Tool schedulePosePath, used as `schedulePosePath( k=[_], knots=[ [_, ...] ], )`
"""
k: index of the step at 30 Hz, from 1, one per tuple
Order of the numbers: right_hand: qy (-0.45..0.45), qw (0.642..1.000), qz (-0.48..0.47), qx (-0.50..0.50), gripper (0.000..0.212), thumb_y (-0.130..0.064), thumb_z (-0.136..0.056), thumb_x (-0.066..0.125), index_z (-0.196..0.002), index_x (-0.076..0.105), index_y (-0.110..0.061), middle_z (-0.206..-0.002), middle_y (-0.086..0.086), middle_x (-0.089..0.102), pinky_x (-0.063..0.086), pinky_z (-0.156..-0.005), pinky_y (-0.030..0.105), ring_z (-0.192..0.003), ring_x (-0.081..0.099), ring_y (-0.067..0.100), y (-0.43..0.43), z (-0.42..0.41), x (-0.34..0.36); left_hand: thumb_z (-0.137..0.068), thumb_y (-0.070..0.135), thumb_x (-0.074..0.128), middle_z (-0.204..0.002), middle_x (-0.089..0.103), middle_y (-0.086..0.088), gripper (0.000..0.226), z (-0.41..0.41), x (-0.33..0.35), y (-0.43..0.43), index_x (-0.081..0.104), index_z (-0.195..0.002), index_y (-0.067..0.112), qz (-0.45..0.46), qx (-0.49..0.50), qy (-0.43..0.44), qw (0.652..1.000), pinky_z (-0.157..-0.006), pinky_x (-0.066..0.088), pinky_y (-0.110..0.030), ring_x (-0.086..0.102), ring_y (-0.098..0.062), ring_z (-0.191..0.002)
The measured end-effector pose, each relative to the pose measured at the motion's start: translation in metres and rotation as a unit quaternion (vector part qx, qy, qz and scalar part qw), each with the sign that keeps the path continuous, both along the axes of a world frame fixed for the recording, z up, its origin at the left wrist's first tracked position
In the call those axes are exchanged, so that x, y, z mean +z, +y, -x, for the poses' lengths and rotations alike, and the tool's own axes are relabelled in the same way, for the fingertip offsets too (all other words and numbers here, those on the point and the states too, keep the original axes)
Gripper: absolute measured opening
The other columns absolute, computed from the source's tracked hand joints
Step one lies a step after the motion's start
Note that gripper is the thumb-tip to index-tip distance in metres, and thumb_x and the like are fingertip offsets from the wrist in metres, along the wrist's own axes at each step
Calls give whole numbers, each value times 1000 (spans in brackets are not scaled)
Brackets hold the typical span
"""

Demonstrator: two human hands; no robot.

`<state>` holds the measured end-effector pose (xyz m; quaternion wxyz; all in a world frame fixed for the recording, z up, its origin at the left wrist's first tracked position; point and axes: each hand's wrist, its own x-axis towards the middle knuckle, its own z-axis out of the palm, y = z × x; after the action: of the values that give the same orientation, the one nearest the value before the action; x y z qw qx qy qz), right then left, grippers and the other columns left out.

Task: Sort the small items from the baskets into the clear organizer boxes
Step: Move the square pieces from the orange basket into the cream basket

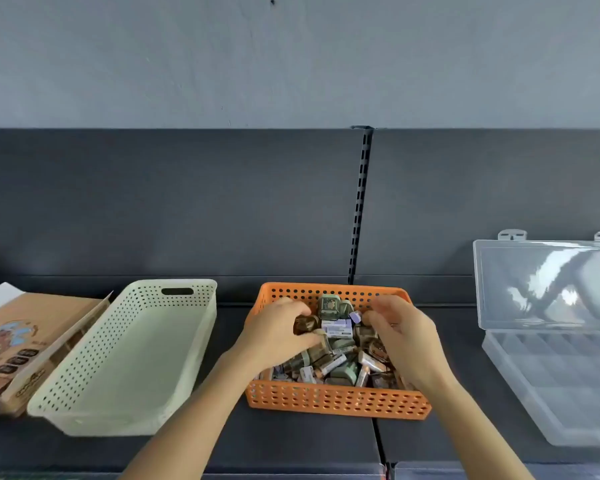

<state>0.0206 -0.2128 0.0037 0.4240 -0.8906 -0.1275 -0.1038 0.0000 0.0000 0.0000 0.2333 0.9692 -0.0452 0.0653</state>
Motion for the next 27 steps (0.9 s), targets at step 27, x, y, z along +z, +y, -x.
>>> schedulePosePath(
  k=[27],
  knots=[
    [-10,983,115,145,43,-8,-91,52,-132,53,-20,-115,0,63,38,-59,8,-78,53,9,-16,-34,-29,-82,23,71,-121,53,9,47,13,-16,-10,48,-123,25,18,185,-36,982,-85,47,-28,54,-12,-108]
  ],
)
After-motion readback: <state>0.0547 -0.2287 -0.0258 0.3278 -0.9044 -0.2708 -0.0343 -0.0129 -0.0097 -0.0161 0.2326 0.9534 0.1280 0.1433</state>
